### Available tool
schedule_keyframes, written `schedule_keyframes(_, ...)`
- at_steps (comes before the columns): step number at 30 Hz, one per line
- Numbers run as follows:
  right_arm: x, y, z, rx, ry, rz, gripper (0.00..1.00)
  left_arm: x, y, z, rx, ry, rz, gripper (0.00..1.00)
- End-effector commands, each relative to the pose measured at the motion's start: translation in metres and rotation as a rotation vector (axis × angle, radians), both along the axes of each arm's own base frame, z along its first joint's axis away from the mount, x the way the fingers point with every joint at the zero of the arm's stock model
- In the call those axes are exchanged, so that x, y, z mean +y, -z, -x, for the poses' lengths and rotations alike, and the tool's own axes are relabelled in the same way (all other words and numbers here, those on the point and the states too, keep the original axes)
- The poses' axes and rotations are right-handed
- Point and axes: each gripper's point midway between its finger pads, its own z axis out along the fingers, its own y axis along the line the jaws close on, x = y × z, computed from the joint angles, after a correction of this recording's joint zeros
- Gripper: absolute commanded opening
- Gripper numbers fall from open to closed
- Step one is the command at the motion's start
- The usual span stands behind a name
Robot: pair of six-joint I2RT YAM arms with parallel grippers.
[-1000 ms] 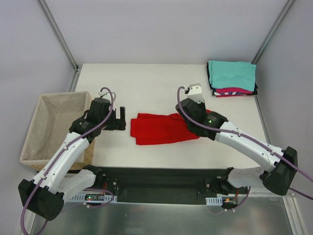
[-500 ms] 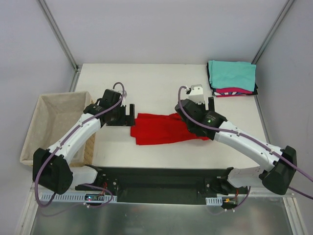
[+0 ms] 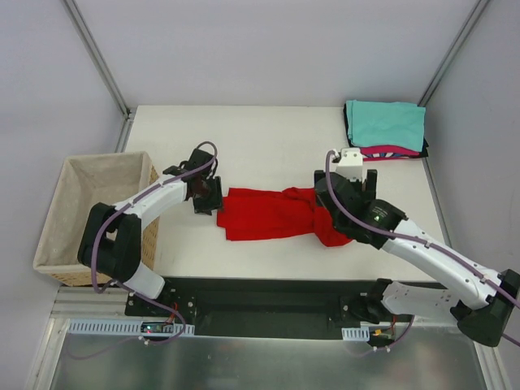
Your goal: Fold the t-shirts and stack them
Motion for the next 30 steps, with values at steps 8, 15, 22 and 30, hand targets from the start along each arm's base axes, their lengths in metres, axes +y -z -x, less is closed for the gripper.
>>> schedule_keyframes(8, -0.019, -0.011, 0.009, -0.057, 0.011, -0.033, 0.99, -0.01, 0.039, -0.019, 0.003, -0.088, 0.024, 0.41)
schedule_keyframes(15, -0.029, -0.008, 0.013, -0.061, 0.017, -0.027, 0.99, -0.017, 0.042, -0.037, -0.063, -0.089, 0.055, 0.38)
schedule_keyframes(22, -0.032, -0.001, 0.013, -0.042, 0.018, -0.031, 0.99, -0.017, 0.036, -0.042, -0.095, -0.093, 0.059, 0.15)
schedule_keyframes(30, -0.026, 0.001, 0.013, -0.03, 0.002, -0.048, 0.99, -0.012, 0.034, -0.038, -0.107, -0.092, 0.047, 0.06)
